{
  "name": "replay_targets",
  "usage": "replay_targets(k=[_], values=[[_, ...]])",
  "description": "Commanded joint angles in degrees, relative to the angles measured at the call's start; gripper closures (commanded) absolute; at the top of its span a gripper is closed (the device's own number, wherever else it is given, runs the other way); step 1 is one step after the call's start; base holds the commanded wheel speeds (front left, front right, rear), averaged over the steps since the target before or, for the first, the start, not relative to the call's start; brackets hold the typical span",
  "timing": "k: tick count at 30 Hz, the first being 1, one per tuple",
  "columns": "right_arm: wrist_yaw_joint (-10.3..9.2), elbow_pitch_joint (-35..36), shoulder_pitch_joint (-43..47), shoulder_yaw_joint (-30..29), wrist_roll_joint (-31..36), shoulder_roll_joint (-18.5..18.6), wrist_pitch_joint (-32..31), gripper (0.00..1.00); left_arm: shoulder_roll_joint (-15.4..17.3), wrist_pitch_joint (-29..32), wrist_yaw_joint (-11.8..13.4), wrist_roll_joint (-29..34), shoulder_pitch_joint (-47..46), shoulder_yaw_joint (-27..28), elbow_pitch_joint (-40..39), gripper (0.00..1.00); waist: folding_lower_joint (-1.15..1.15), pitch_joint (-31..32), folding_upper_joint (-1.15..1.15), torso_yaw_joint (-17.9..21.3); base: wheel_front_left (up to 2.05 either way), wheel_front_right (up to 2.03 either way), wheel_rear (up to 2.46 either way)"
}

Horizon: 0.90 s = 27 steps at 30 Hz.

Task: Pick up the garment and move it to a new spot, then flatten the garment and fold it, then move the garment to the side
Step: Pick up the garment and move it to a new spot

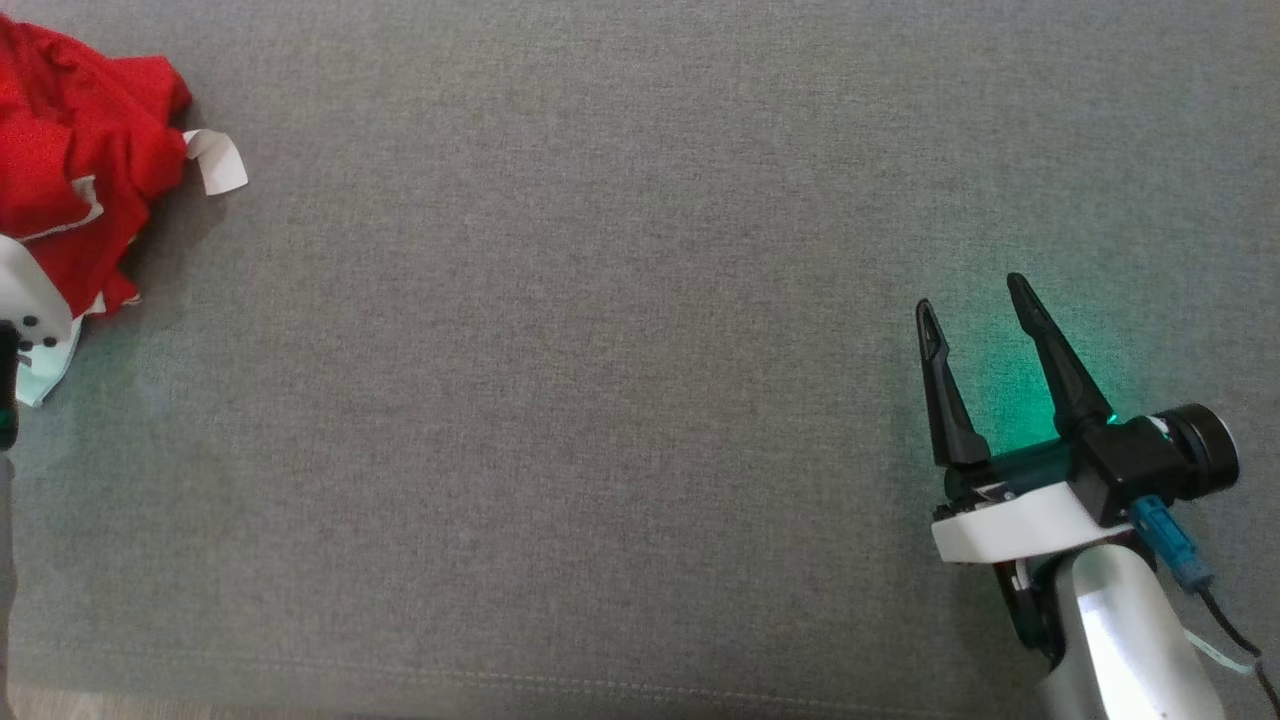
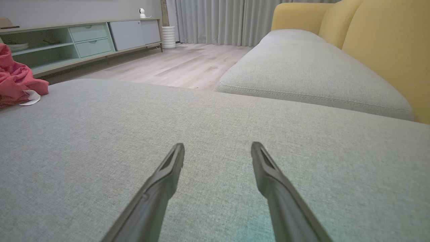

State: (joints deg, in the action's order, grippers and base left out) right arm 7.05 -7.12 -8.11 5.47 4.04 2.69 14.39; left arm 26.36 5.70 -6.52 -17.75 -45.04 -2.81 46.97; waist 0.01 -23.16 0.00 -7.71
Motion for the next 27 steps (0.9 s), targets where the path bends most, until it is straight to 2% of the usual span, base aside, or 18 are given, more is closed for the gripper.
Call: replay_targets(k=[1, 12, 20, 27], values=[[0.44, 1.7, -0.89, 1.77, -0.28, 0.19, 0.61, 0.0, 3.89, -0.56, 0.37, 0.03, -2.4, 1.48, 0.5, 1.0, -0.01, 0.1, 0.0, 0.12, 0.0, 0.0, 0.0], [0.44, 0.3, -1.28, 2.34, -2.66, 0.19, 0.61, 0.0, 5.89, -6.12, 0.08, 1.69, -5.51, -0.69, 3.35, 1.0, -0.01, 3.79, 0.0, 0.66, 0.0, 0.0, 0.0], [0.44, -2.17, -0.06, 3.33, -6.76, 0.19, 0.61, 0.0, 8.23, -8.71, -0.41, 5.74, -10.18, -5.73, -2.59, 1.0, -0.01, 12.4, 0.0, 4.31, 0.0, 0.0, 0.0], [0.44, -3.9, 1.94, 3.61, -9.34, 0.19, 0.61, 0.0, 4.67, -7.08, -0.8, 5.03, -12.98, -10.5, -12.29, 1.0, -0.01, 19.05, 0.0, 10.44, 0.0, 0.0, 0.0]])
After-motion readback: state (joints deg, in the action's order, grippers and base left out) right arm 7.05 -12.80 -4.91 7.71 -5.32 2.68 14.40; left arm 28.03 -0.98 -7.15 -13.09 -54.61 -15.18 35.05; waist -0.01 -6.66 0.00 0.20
